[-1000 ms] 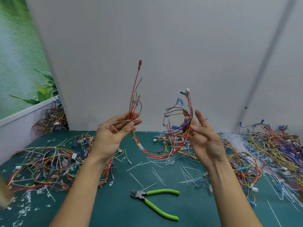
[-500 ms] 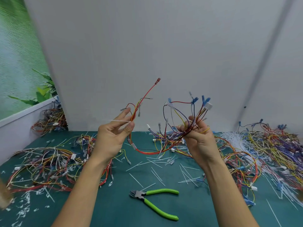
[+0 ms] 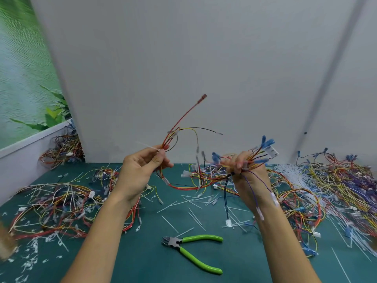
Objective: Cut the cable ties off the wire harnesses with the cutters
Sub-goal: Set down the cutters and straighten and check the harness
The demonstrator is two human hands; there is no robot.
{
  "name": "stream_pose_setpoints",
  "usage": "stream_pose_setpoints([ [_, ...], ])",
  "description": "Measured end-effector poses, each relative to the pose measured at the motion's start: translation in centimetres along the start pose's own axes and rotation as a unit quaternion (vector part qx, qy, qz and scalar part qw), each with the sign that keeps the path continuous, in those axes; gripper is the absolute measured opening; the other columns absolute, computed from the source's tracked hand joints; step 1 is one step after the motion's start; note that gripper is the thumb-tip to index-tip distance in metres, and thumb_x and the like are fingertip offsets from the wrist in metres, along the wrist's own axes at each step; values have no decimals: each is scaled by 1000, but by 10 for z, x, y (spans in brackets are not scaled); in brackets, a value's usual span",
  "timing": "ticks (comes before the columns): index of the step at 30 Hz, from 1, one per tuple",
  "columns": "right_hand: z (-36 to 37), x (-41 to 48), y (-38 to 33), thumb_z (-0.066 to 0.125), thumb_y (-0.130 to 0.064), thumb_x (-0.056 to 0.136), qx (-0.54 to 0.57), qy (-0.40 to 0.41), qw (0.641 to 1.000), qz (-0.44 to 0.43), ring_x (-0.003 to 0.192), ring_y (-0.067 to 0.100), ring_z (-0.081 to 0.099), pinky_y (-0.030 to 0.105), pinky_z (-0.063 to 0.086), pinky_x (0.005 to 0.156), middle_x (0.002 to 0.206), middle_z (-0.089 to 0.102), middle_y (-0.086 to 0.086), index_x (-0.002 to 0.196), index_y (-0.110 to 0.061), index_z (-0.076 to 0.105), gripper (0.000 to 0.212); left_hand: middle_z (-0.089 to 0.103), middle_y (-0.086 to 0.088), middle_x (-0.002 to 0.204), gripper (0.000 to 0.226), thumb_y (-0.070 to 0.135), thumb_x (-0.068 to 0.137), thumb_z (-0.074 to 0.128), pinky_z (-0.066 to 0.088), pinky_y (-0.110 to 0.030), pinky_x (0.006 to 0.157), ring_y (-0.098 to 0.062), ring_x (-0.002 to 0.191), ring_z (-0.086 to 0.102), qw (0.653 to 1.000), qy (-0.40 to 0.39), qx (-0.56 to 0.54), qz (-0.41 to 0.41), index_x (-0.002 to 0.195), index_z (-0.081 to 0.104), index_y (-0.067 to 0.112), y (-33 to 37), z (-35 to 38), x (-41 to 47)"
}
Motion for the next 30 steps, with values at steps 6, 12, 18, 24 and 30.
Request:
stream_pose_setpoints([
  [6, 11, -8, -16, 67, 9, 78, -316, -80, 944, -45, 62, 23, 50, 44, 48, 72, 59, 55, 11, 52, -17, 59, 37, 64, 0, 74, 26, 27, 88, 63, 53, -44, 87, -24, 77, 64, 998, 27, -54, -9, 109, 72, 14, -1, -2, 2],
  [12, 24, -12, -21, 53, 9, 63, -537, -155, 823, -103, 70, 19, 64, 47, 35, 104, 64, 70, -2, 57, -26, 70, 39, 77, -7, 101, 18, 20, 96, 63, 52, -49, 103, -21, 107, 71, 992, 125, -18, 26, 111, 71, 15, 3, -11, 3],
  [18, 23, -11, -17, 59, 23, 72, -533, -178, 818, -127, 78, 16, 65, 31, 50, 82, 72, 74, -4, 72, -13, 81, 41, 78, -6, 104, 27, 17, 94, 68, 56, -38, 98, -20, 102, 74, 981, 182, -42, 52, 120, 69, 9, 10, -19, 3],
  [24, 6, -7, -6, 55, 11, 87, -510, -76, 856, 12, 91, 4, 69, 21, 53, 86, 95, 75, -13, 102, -29, 76, 48, 79, -4, 99, 21, 24, 92, 70, 61, -27, 79, -20, 89, 76, 978, 196, -38, 60, 112, 75, 19, 12, -22, 3],
  [30, -5, -7, 8, 64, 1, 96, -445, -64, 884, 127, 94, 15, 76, 32, 60, 90, 122, 66, 11, 130, -24, 59, 43, 78, -9, 98, 25, 24, 93, 69, 62, -31, 80, -25, 85, 76, 980, 186, -48, 60, 115, 74, 13, 10, -20, 4],
])
Point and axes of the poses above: each hand's wrist, its own x-axis towards the middle knuckle, its own z-axis out of the palm, y = z × x, the point moved 3 cm from there along x, towards the middle knuckle
